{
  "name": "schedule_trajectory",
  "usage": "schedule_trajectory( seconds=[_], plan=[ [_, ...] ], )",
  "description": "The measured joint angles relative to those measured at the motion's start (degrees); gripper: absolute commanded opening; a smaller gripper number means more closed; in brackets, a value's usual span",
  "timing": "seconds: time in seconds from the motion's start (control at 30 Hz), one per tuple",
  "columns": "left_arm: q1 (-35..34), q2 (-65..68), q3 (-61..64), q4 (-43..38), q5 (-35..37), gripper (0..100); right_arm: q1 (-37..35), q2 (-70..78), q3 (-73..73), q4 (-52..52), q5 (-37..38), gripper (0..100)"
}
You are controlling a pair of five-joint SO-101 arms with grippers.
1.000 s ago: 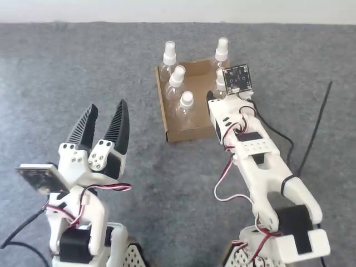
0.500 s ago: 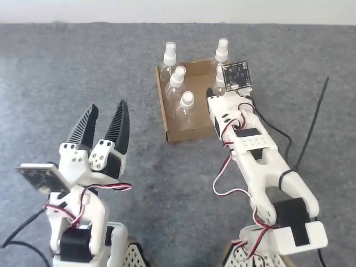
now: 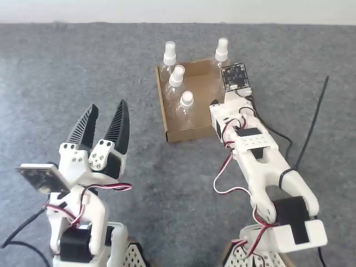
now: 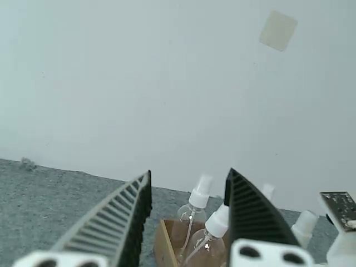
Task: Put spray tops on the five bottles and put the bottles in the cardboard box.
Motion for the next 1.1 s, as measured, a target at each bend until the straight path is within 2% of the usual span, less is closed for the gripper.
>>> schedule_trajectory(
  seconds=[0.57, 0.83, 1.1],
  plan=[
    [0.0, 0.0, 0.0, 0.0, 0.0, 20, 0.0, 0.0, 0.0, 0.0, 0.0, 31.0],
    [0.0, 0.0, 0.0, 0.0, 0.0, 20, 0.1, -4.1, 0.0, 5.5, 0.0, 31.0],
    [0.0, 0.0, 0.0, 0.0, 0.0, 20, -0.6, -6.2, 1.0, 5.8, 0.0, 31.0]
  ],
)
